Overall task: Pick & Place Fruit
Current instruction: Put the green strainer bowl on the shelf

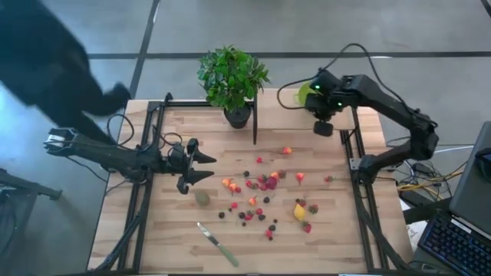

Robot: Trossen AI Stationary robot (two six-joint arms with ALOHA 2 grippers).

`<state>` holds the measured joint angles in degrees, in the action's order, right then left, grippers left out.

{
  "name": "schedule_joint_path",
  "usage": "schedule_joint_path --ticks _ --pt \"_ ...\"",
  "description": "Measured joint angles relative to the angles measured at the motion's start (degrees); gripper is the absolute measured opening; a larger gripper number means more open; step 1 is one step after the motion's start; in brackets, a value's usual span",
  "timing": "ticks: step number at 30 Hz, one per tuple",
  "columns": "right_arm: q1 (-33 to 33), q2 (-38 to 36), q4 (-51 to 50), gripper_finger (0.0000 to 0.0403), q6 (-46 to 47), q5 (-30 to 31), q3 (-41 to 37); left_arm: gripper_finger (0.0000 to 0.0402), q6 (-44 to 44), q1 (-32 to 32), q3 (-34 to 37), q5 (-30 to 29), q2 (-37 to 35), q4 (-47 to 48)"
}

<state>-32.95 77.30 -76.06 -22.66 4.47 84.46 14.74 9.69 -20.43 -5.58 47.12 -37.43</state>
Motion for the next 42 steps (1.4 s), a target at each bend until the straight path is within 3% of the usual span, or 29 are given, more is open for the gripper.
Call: schedule_joint_path --ticks 11,27,42 --pt "-6.0 -10.41 6.06 0.0008 -0.32 0.03 -11.3 0.0229 0.02 0.0 0.0 0.0 0.01 -0.54" --pt "-7.12 -6.06 6.68 0.0008 -2.87 1.52 -12.74 0.0229 0.02 0.0 0.01 -0.02 0.01 -1.14" --pt "-8.58 -6.91 4.65 0.0008 -1.93 -0.1 -12.73 0.0229 0.02 0.0 0.02 -0.02 0.01 -1.13"
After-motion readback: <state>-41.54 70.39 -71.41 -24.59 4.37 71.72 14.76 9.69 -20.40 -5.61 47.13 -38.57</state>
